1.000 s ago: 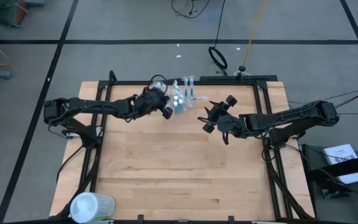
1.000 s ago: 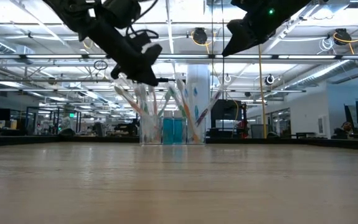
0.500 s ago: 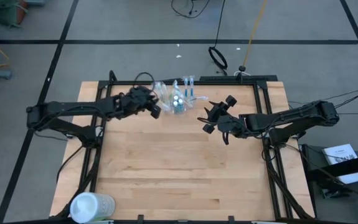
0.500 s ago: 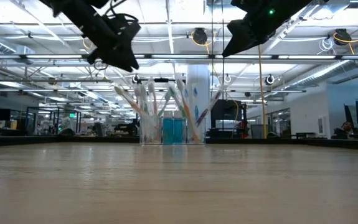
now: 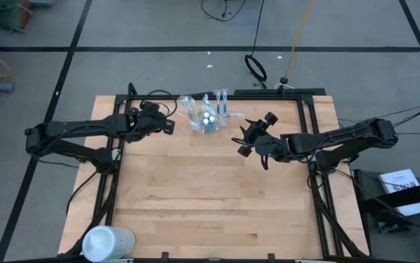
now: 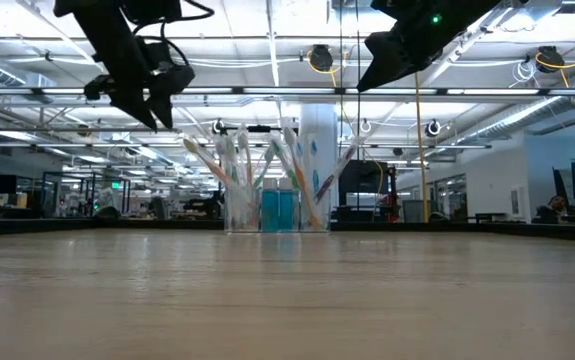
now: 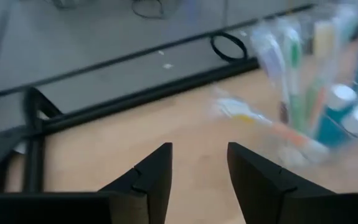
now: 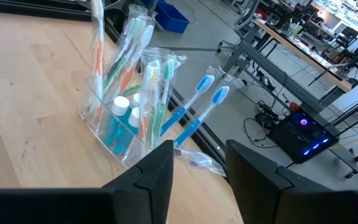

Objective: Pick & Place toothbrushing station
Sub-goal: Adjust the orange toothbrush

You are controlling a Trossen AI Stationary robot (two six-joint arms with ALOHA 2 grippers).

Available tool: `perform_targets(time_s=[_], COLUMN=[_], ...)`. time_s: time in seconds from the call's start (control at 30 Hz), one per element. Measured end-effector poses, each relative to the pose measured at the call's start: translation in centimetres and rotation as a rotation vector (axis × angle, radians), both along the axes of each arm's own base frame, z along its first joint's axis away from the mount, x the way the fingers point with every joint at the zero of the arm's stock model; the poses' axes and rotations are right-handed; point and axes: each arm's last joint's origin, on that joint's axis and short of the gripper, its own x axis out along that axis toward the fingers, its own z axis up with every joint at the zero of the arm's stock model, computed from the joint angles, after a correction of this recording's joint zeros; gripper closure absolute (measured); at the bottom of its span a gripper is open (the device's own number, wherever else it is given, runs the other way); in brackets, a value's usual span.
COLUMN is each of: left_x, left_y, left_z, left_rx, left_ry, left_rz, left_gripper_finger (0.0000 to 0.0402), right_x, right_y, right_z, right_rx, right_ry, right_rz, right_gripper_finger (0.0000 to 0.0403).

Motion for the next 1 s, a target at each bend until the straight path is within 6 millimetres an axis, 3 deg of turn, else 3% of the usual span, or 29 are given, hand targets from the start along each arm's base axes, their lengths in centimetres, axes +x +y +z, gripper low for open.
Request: perform_targets(time_s=[0.23,0.4,0.63,0.83,1.0], left_x=[0.2,0.6,2.2,3.2,3.2], left_y=[1.6,3.2,4.9,5.2,5.2], left_z=[-0.3,-1.6,-1.9,-1.2,-1.2], left_rx=[0.01,-0.024,-0.014,-0.028,-0.016], left_ry=[-0.017,0.002,-0.043,-0.141,-0.113], left_rz=[0.074,0.14,0.051,-0.091,-0.121], left_gripper_finger=[0.024,0.024,0.0243,0.0291,0.0329], right_x=[0.0,0.0,0.0,0.0,0.0], right_y=[0.0,0.0,0.0,0.0,0.0], right_z=[0.0,0.0,0.0,0.0,0.0], right_rx=[0.0,0.0,0.0,0.0,0.0], right_ry=[-0.003,-0.003,-0.003,-0.003,-0.003], right_rz=[0.0,0.0,0.0,0.0,0.0], right_gripper_finger=[0.0268,0.027,0.0271,0.0271,0.0272])
